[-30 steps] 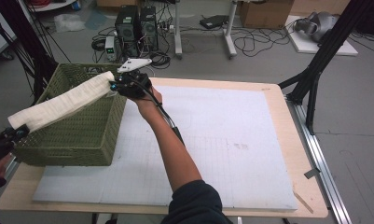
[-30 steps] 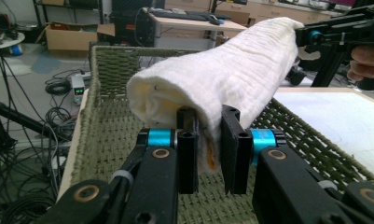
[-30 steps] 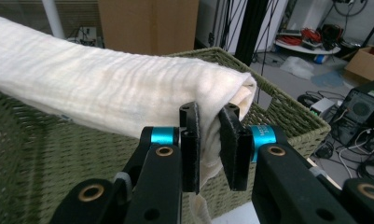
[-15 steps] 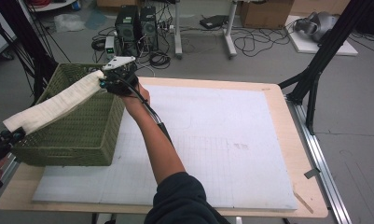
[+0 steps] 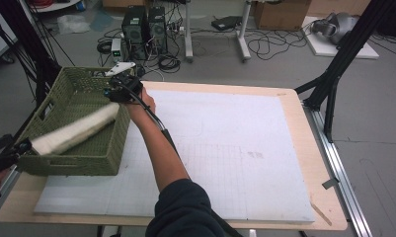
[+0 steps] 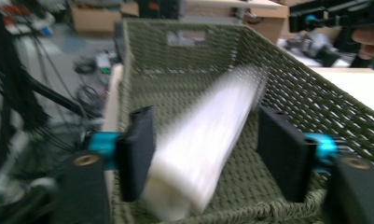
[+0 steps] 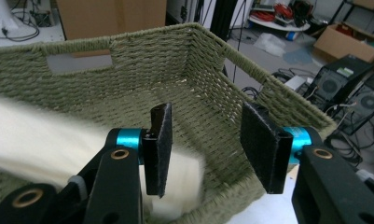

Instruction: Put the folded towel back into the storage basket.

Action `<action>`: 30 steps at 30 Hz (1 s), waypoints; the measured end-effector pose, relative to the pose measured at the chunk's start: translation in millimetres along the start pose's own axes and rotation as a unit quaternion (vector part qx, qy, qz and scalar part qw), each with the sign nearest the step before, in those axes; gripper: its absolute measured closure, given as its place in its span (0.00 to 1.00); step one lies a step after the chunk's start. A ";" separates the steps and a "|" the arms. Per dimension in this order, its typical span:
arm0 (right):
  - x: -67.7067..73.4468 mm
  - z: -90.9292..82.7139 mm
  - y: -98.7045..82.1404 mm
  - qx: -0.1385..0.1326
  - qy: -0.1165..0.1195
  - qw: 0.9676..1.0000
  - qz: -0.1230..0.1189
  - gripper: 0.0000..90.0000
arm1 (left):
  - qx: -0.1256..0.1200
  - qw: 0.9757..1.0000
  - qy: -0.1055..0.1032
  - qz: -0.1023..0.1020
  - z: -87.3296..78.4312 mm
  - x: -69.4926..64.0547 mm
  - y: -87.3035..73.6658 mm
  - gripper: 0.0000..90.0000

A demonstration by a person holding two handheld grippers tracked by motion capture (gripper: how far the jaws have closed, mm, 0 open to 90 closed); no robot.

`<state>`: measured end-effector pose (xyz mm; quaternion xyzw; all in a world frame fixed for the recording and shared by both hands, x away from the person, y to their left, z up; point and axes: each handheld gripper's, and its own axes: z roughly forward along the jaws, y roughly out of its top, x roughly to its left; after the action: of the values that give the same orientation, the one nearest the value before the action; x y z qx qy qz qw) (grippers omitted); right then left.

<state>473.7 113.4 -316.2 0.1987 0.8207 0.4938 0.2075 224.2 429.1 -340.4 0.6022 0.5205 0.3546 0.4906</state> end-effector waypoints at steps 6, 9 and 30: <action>-14.6 -34.0 -0.9 -0.019 0.003 1.000 0.000 0.56 | -0.016 1.000 -0.022 -0.003 -3.5 -6.3 4.9 0.39; -24.3 -55.3 -5.5 -0.028 0.006 1.000 0.001 0.53 | -0.020 0.999 -0.044 -0.003 3.2 -16.9 6.4 0.37; -75.0 -208.1 -96.2 -0.019 -0.029 0.998 0.057 0.23 | -0.020 0.980 -0.198 0.020 75.5 -121.0 18.9 0.21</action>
<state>412.9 -119.6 -302.7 0.2553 0.7920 0.5148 0.2065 275.2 294.9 -332.3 0.6607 0.3935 0.2485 0.5889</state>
